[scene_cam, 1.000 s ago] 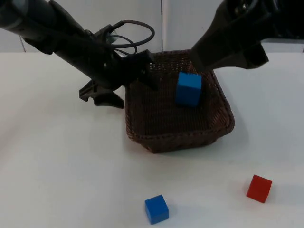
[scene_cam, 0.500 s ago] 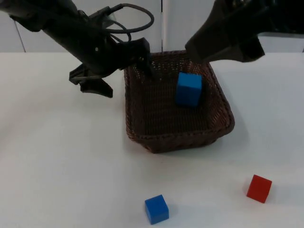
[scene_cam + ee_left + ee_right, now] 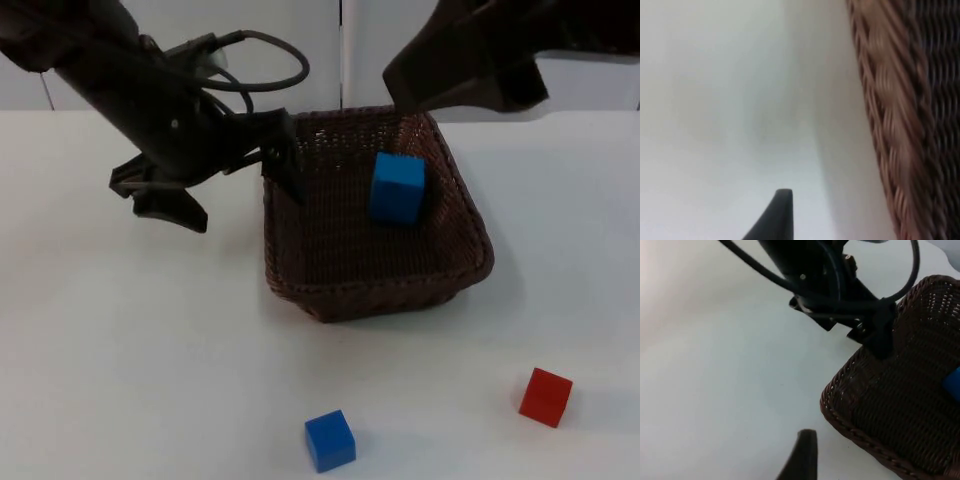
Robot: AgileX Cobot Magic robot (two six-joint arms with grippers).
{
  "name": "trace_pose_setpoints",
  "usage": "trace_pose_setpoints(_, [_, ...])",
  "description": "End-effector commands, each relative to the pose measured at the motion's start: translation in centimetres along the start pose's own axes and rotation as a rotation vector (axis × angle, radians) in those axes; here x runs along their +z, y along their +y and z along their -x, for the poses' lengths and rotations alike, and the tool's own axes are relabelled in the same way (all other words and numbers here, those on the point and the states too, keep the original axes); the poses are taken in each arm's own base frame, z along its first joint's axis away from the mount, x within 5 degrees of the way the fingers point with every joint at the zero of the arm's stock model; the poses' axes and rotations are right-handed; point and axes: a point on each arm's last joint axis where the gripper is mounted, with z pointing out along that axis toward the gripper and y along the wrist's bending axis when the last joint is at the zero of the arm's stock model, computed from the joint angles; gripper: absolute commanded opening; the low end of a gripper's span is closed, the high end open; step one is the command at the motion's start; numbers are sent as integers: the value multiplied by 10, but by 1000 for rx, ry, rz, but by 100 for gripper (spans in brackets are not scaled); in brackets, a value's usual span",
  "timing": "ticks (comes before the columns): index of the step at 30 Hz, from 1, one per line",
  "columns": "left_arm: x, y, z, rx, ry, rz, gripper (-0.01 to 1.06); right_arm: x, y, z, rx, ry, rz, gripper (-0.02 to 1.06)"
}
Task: Pick up the basket with the left hand and place the largest block into the basket with the right hand.
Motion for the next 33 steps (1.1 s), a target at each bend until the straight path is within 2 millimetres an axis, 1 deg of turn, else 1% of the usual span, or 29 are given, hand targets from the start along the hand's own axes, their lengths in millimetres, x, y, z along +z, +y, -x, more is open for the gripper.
trace_pose_setpoints(1, [-8,0,-3,1,-13,8,105,-2,0,1,6,-19,-2,77])
trace_pose_setpoints(3, [-12,0,-8,6,-9,13,105,-4,0,1,10,-13,-1,77])
trace_pose_setpoints(6, [-20,1,-16,24,-14,30,105,-16,0,3,9,-34,-2,77])
trace_pose_setpoints(7, [-20,1,-16,24,-14,30,105,-16,0,3,9,-34,-2,77])
trace_pose_setpoints(11, [-37,2,-29,23,-59,46,105,-45,0,8,-16,-94,-15,77])
trace_pose_setpoints(12, [-37,2,-29,23,-59,46,105,-45,0,8,-16,-94,-15,77])
trace_pose_setpoints(13, [-41,3,-34,21,-64,50,105,-53,0,8,-16,-104,-15,77])
trace_pose_setpoints(16, [-59,2,-47,34,-107,61,105,-74,0,8,-16,-128,-16,77])
trace_pose_setpoints(17, [-59,2,-47,34,-107,61,105,-74,0,8,-16,-128,-16,77])
trace_pose_setpoints(18, [-63,3,-52,58,-119,67,105,-81,0,8,-16,-140,-16,77])
trace_pose_setpoints(21, [-83,2,-66,88,-169,74,105,-97,0,6,-16,-160,-17,77])
trace_pose_setpoints(22, [-94,1,-74,94,-199,74,105,-102,0,4,-16,-171,-17,77])
trace_pose_setpoints(23, [-94,1,-74,94,-199,74,105,-102,0,4,-16,-171,-17,77])
trace_pose_setpoints(24, [-102,1,-79,102,-220,74,105,-108,1,1,-16,-188,-18,77])
trace_pose_setpoints(25, [-107,0,-81,109,-233,73,105,-110,1,-2,-16,-189,-18,77])
trace_pose_setpoints(28, [-129,-2,-97,135,-286,71,105,-119,1,-18,-16,-195,-18,77])
trace_pose_setpoints(29, [-129,-2,-97,135,-286,71,105,-119,1,-18,-16,-195,-18,77])
trace_pose_setpoints(30, [-140,-4,-104,149,-310,67,105,-122,1,-26,-16,-196,-18,77])
trace_pose_setpoints(31, [-144,-5,-106,157,-322,66,105,-124,1,-31,-16,-198,-18,77])
trace_pose_setpoints(32, [-156,-8,-113,179,-337,55,105,-130,2,-41,-16,-204,-18,77])
trace_pose_setpoints(33, [-164,-10,-116,189,-352,46,105,-133,2,-47,-16,-210,-18,77])
